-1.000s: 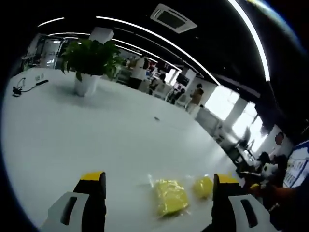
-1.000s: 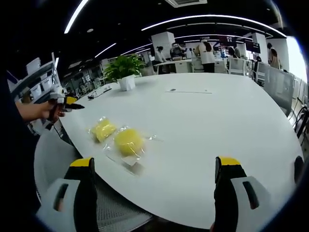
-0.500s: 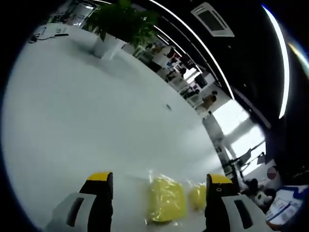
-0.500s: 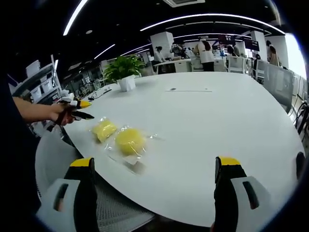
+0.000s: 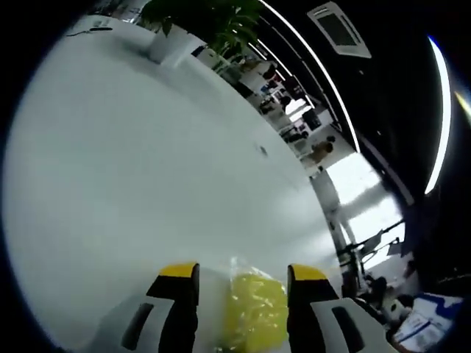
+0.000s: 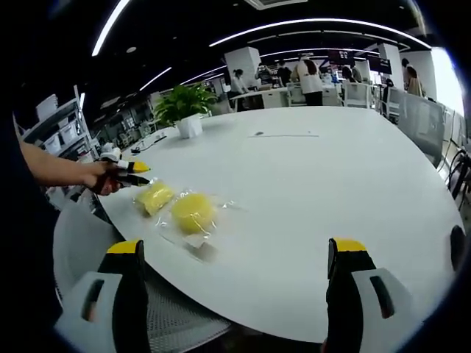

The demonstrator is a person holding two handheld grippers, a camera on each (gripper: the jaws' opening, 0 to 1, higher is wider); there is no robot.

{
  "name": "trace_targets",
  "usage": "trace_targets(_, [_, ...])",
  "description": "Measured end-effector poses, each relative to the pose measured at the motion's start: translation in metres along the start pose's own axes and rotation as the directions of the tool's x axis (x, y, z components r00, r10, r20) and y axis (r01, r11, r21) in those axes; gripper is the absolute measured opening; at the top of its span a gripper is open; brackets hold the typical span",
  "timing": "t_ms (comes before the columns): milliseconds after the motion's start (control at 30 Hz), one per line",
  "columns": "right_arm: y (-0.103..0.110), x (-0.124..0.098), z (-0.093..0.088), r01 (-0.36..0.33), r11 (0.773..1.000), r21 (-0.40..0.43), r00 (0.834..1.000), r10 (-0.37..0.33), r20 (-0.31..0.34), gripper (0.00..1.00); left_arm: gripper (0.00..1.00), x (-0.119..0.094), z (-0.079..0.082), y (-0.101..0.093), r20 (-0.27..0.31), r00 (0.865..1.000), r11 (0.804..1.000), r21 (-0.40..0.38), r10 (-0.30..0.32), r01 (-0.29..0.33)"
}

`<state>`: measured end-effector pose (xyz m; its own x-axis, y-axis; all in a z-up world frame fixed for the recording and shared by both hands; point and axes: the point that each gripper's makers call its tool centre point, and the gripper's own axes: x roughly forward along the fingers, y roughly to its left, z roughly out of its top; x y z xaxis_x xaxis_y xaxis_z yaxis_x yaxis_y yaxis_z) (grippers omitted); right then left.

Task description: Compare the silicone blocks by pressing each to a similar depth, holding the contact briefly, and releasing to observe deformation and rebound differences across the visible hardness samples.

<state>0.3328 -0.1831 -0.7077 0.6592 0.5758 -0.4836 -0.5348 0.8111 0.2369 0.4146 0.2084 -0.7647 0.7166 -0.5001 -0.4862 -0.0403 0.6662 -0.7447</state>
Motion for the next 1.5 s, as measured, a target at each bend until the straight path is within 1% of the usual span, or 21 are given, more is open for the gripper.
trace_targets(100, [-0.001,0.001,0.0,0.0,1.0,0.005,1.0,0.0,0.001,0.97,0.42,0.004,-0.005,0.001,-0.015,1.0,0.999,-0.044,-0.007,0.006])
trace_targets(167, [0.0,0.001,-0.001,-0.003,1.0,0.005,1.0,0.003,-0.002,0.97,0.39,0.006,-0.006,0.003,-0.019,1.0,0.998,-0.058,-0.004,0.003])
trace_targets(267, [-0.001,0.002,-0.003,-0.005,1.0,0.001,1.0,0.005,-0.014,0.97,0.28,0.009,-0.005,0.008,-0.007,1.0,0.995,-0.099,-0.001,0.0])
trace_targets(367, [-0.003,0.002,-0.001,-0.003,1.0,0.002,1.0,0.003,-0.015,0.97,0.26,0.014,-0.006,0.007,-0.005,1.0,0.993,-0.117,-0.022,0.021])
trace_targets(433, [-0.004,0.002,0.0,-0.001,1.0,0.001,1.0,0.001,-0.014,0.97,0.23,0.016,-0.009,0.007,-0.015,1.0,0.993,-0.115,-0.023,0.021])
trace_targets(500, [-0.005,0.003,0.0,-0.001,1.0,0.0,1.0,0.001,-0.016,0.97,0.22,0.018,-0.009,0.007,-0.013,1.0,0.993,-0.113,-0.024,0.022])
trace_targets(700, [-0.006,0.003,0.0,0.0,1.0,-0.002,1.0,0.0,-0.025,0.97,0.19,0.023,-0.014,0.01,-0.014,1.0,0.989,-0.147,-0.026,0.024])
trace_targets(733, [-0.006,0.003,0.0,0.001,1.0,0.0,1.0,-0.001,-0.024,0.97,0.17,0.024,-0.015,0.01,-0.015,1.0,0.989,-0.148,-0.024,0.022])
trace_targets(767, [-0.006,0.003,0.001,0.002,1.0,0.0,1.0,-0.002,-0.023,0.97,0.14,0.024,-0.015,0.01,-0.01,1.0,0.99,-0.138,-0.019,0.017])
trace_targets(800, [-0.006,0.003,0.001,0.003,1.0,0.003,1.0,-0.003,-0.023,0.97,0.08,0.024,-0.015,0.008,-0.006,1.0,0.991,-0.13,-0.026,0.025])
trace_targets(833, [-0.006,0.003,0.0,0.003,1.0,0.003,1.0,-0.003,-0.024,0.97,0.07,0.024,-0.014,0.005,-0.003,0.999,0.991,-0.131,-0.039,0.039])
trace_targets(867, [-0.006,0.004,-0.001,0.003,1.0,0.003,1.0,-0.003,-0.025,0.97,0.06,0.024,-0.016,0.004,-0.012,0.999,0.992,-0.116,-0.042,0.04])
trace_targets(900, [-0.006,0.004,-0.001,0.003,1.0,0.004,1.0,-0.003,-0.026,0.97,0.04,0.025,-0.017,0.005,-0.014,0.999,0.997,-0.07,-0.037,0.036])
trace_targets(967, [-0.005,0.003,-0.002,0.003,1.0,0.007,1.0,-0.003,-0.027,0.97,0.01,0.024,-0.018,0.003,-0.015,0.999,0.996,-0.08,-0.041,0.04])
trace_targets(1133, [-0.006,0.004,-0.002,0.004,1.0,0.008,1.0,-0.003,-0.027,0.97,0.0,0.022,-0.018,0.002,-0.005,0.999,0.998,-0.054,-0.046,0.045])
trace_targets(1233, [-0.006,0.003,-0.003,0.004,1.0,0.008,1.0,-0.004,-0.028,0.97,0.0,0.022,-0.02,-0.002,-0.013,0.998,0.997,-0.042,-0.066,0.065])
trace_targets(1367, [-0.005,0.003,-0.002,0.004,1.0,0.006,1.0,-0.004,-0.028,0.97,0.0,0.021,-0.021,-0.007,-0.019,0.996,0.995,-0.056,-0.086,0.085])
trace_targets(1500, [-0.004,0.004,-0.001,0.002,1.0,0.002,1.0,-0.002,-0.026,0.97,0.0,0.018,-0.014,-0.018,0.015,0.993,0.988,-0.09,-0.121,0.122])
